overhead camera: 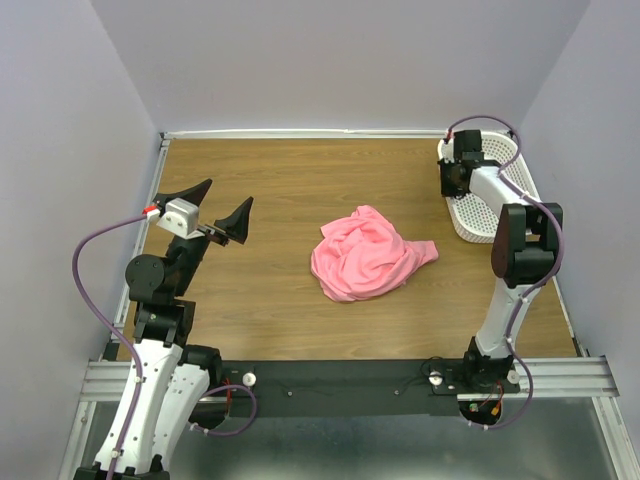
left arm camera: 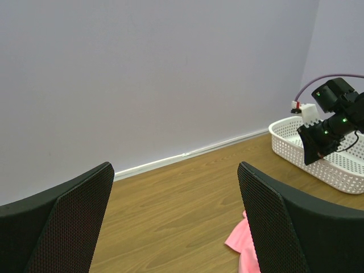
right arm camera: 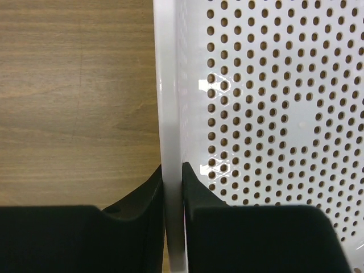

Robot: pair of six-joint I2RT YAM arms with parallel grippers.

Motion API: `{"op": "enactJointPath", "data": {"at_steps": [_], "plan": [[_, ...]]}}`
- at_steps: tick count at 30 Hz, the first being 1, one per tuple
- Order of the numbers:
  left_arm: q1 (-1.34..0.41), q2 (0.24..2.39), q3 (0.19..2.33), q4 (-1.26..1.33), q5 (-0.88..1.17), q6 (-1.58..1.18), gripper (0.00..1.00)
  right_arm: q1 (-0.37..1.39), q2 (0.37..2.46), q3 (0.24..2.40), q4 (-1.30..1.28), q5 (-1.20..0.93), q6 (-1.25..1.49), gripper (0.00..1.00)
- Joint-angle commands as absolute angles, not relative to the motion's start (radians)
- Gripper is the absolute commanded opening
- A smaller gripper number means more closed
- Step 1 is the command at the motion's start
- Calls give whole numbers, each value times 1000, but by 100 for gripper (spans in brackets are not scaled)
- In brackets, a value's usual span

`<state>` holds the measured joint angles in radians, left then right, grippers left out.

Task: Fold and stack the t-shirts
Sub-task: Flatten the tshirt out

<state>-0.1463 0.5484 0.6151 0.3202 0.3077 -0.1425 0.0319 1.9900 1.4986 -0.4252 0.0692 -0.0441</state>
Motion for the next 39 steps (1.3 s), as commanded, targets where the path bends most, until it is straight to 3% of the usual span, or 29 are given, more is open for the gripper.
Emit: {"op": "enactJointPath", "data": {"at_steps": [1, 6, 20, 31, 32, 35, 36, 39], "plan": [[-152, 538, 629, 339, 327, -137, 97, 37, 1985, 1496, -449, 67, -145, 20], [-152, 540, 627, 341, 325, -138, 97, 32, 2020, 1555, -448, 150, -198, 12], [-150, 554, 627, 339, 322, -132, 98, 8, 2215, 1807, -449, 325, -123, 12], [-152, 597, 629, 344, 336, -149, 98, -29, 2240, 1871, -449, 284, -173, 13], [-152, 604, 627, 342, 336, -152, 99, -29, 2224, 1876, -449, 276, -182, 16], [-152, 637, 627, 341, 342, -187, 98, -29, 2177, 1876, -449, 207, -205, 37], [-152, 644, 620, 348, 342, -211, 99, -29, 2137, 1873, -449, 162, -222, 49], [-156, 681, 612, 364, 397, -233, 98, -25, 2039, 1844, -449, 71, -236, 66]]}}
